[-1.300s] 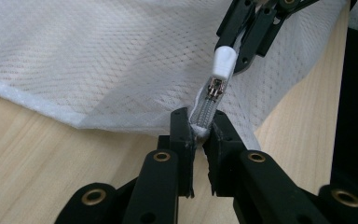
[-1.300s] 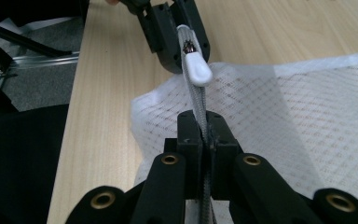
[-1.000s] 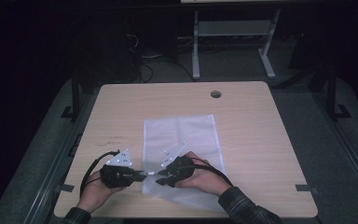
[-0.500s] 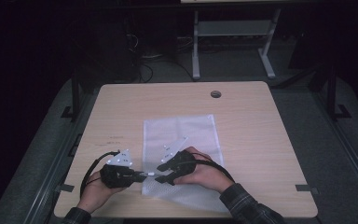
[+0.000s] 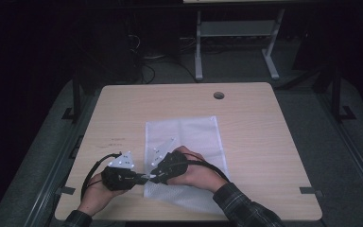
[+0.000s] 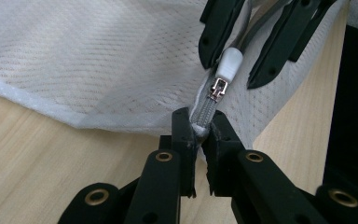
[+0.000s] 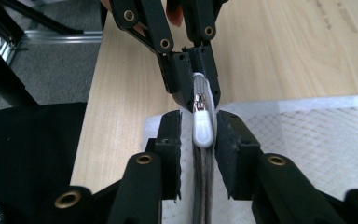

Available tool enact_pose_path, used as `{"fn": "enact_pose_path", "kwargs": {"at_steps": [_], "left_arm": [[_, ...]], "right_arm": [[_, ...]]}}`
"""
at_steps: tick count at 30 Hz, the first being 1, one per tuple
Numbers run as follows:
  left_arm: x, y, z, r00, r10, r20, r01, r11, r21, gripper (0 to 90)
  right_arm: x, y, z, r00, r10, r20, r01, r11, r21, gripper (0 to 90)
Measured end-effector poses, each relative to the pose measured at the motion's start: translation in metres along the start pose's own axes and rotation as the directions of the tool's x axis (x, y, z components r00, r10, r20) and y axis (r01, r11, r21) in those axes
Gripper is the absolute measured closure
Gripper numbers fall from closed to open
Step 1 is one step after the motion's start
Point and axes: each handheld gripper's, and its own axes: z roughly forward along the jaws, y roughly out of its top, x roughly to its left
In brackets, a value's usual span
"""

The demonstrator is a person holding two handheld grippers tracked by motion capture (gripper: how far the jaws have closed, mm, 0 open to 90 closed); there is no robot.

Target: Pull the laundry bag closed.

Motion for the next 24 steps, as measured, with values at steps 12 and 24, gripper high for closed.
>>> {"fn": "enact_pose_path", "kwargs": {"at_steps": [12,24], "left_arm": [[-0.001,0.001,0.000,1.0000,-0.002,0.001,0.002,1.0000,0.009,82.8],[0.001,0.002,-0.001,0.9997,-0.025,0.008,0.025,0.9997,0.009,83.1]], "right_arm": [[-0.001,0.011,0.009,0.9994,-0.033,0.007,0.032,0.997,0.072,76.1],[-0.002,0.013,0.009,0.9999,-0.008,0.009,0.007,0.995,0.096,81.6]]}}
